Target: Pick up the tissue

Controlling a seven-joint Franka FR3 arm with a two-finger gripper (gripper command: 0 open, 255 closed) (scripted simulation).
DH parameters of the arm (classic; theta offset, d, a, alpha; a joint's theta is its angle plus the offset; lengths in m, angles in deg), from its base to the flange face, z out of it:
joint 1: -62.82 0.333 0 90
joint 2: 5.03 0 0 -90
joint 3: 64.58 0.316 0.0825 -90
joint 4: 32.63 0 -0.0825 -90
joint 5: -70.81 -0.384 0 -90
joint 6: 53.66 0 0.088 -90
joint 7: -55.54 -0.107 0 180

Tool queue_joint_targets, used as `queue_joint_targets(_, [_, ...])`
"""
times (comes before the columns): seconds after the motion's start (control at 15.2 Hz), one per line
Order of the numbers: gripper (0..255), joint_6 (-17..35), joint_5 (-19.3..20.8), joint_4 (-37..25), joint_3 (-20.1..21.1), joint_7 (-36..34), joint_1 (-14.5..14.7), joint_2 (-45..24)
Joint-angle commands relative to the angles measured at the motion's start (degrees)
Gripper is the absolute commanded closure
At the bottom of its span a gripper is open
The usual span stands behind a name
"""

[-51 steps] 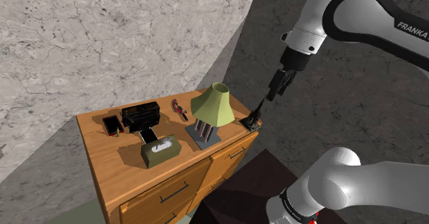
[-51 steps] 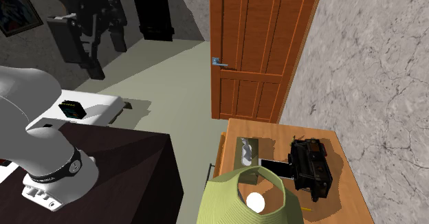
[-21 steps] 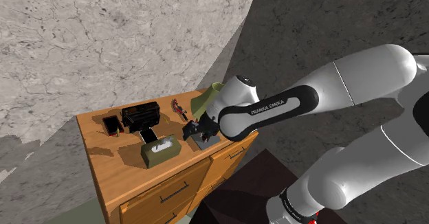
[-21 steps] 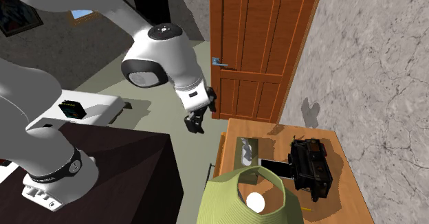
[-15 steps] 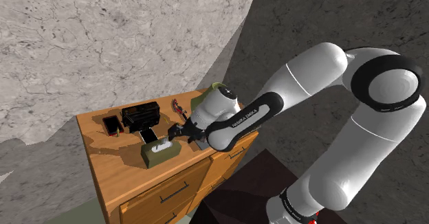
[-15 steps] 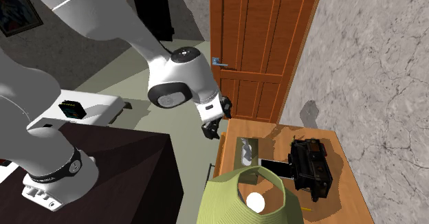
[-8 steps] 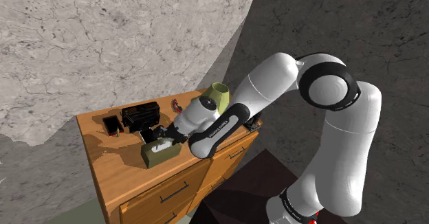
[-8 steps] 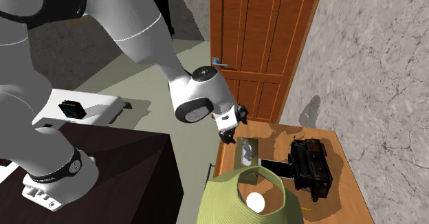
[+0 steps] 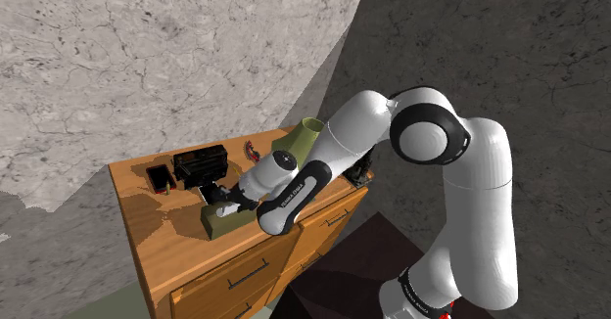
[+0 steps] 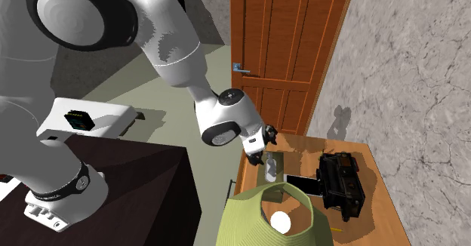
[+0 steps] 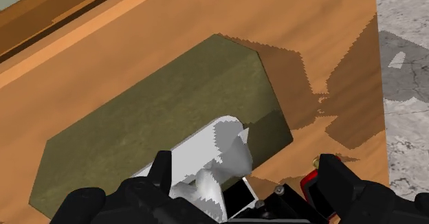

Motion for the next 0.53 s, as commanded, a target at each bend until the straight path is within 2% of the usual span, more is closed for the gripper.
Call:
queue_joint_targets(0.0, [0, 1.05, -0.02, -0.76, -0.15, 0.01, 0.16, -1.79])
queue_joint_targets(0.13, [0, 1.33, -0.03, -0.97, -0.18, 0.03, 0.19, -2.28])
queue_joint_targets(0.2, [255, 1.34, -0.02, -0.94, -0.17, 0.03, 0.18, -2.26])
queue_joint_targets(0.46, [255, 1.28, 0.08, -1.04, -0.08, 0.10, -0.06, -2.31])
